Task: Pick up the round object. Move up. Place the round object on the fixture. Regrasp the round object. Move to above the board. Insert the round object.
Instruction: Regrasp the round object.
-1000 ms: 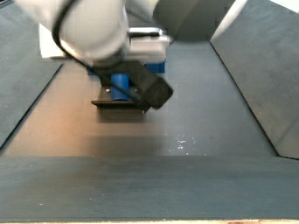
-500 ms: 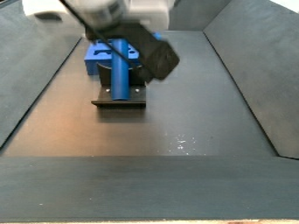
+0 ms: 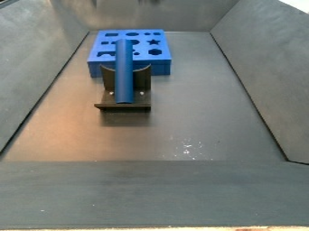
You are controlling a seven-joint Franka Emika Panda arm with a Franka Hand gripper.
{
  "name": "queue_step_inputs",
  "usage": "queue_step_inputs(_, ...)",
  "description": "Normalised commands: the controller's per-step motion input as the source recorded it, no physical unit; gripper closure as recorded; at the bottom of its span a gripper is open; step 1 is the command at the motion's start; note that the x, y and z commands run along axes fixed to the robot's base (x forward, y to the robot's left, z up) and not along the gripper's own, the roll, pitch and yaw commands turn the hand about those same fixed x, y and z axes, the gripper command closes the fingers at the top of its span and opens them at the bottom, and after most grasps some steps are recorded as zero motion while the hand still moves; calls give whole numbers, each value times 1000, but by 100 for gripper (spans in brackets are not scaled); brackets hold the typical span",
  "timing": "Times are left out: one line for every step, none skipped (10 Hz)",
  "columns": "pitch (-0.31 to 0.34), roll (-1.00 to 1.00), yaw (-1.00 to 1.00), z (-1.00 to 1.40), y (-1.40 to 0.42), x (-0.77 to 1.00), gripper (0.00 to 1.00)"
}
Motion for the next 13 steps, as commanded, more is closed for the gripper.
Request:
queue_step_inputs(37,1000,8,184,-451,-26,0)
queue_step_inputs(35,1000,9,60,-321,-10,0)
queue_step_inputs(34,1000,9,33,-66,-5,0)
queue_step_inputs(33,1000,10,48,-19,-17,0)
queue_step_inputs(30,1000,10,28,-44,-6,0)
queue_step_inputs(28,1000,12,12,-38,2,0)
queue_step_inputs(25,1000,13,17,-22,2,0)
queue_step_inputs(24,1000,14,15,-19,2,0)
queue_step_inputs(25,1000,15,16,-18,4,0)
queue_step_inputs(33,1000,18,14,-18,4,0)
queue_step_inputs(37,1000,20,12,-19,8,0)
queue_step_inputs(47,1000,22,4,-22,22,0)
queue_step_inputs(55,1000,26,0,-23,37,0)
